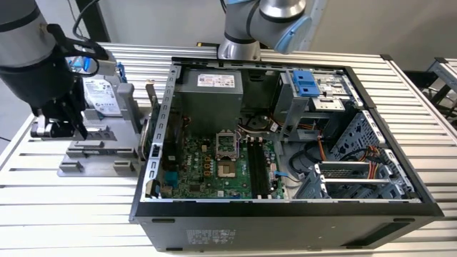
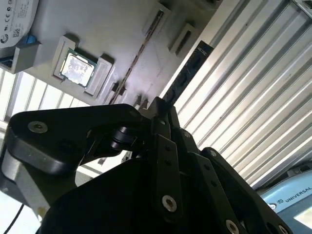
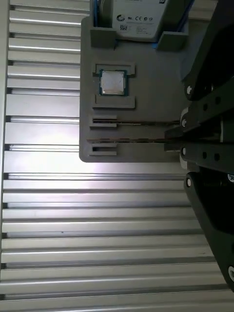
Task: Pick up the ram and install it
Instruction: 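Pick up the ram and move it above insertion slot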
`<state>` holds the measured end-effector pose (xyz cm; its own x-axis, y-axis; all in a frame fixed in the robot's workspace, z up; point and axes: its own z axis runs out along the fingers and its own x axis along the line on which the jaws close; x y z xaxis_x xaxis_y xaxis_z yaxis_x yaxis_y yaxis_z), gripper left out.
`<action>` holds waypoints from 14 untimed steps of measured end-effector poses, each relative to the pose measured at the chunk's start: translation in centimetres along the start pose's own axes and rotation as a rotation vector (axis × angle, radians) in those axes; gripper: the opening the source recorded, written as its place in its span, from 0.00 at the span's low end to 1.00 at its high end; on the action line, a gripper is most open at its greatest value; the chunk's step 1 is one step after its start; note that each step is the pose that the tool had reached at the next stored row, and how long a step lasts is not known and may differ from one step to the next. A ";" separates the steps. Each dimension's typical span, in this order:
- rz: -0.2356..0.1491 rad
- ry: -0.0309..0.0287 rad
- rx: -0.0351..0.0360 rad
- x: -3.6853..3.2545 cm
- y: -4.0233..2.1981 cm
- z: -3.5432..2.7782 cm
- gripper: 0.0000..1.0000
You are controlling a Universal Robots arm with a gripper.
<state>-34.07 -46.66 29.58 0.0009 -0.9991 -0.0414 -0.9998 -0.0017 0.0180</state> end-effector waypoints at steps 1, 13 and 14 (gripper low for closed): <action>0.000 -0.0001 0.0002 -0.02 0.01 -0.49 0.00; 0.000 0.0000 0.0000 -0.25 0.11 -5.92 0.00; 0.000 0.0000 0.0001 -0.26 0.12 -6.37 0.00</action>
<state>-34.07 -46.66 35.96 0.0009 -0.9991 -0.0414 -0.9998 -0.0016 0.0178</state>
